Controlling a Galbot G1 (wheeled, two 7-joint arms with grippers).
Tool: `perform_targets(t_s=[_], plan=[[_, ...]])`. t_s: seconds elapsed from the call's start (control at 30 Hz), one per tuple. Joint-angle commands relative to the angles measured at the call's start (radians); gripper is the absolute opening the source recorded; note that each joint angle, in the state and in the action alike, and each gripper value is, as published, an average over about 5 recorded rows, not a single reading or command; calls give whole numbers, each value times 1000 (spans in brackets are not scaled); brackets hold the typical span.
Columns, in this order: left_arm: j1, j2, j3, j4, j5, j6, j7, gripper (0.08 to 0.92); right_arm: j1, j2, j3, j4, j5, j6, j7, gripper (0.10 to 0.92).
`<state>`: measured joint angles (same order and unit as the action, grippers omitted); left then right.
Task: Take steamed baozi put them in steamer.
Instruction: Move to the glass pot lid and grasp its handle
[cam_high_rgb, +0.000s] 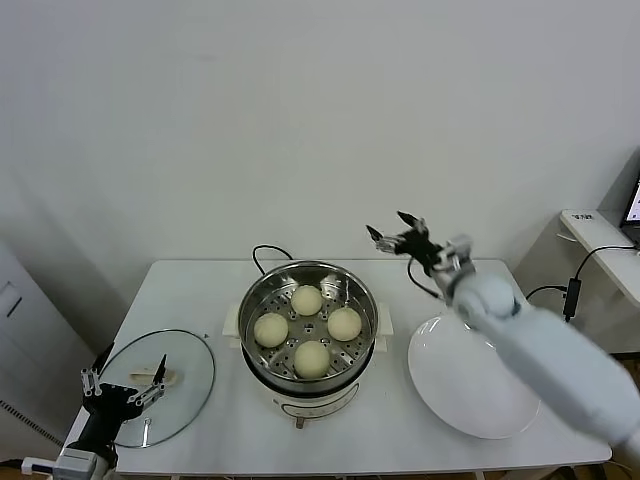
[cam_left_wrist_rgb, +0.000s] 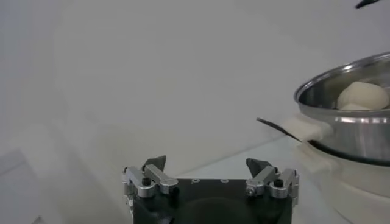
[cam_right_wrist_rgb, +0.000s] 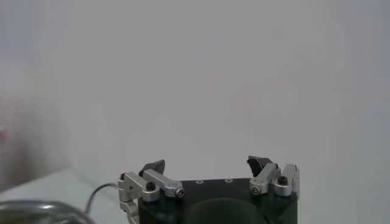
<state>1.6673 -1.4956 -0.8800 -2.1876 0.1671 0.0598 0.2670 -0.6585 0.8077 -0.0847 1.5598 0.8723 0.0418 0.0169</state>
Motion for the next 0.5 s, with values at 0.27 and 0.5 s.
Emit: perform_targets(t_s=[0.27, 0.5], plan=[[8, 3, -3, 10, 59, -56, -7, 823, -1069, 421, 739, 425, -393, 65, 5, 823], [3, 43, -11, 129, 309, -351, -63, 823, -1155, 503, 766, 492, -423, 31, 17, 823]])
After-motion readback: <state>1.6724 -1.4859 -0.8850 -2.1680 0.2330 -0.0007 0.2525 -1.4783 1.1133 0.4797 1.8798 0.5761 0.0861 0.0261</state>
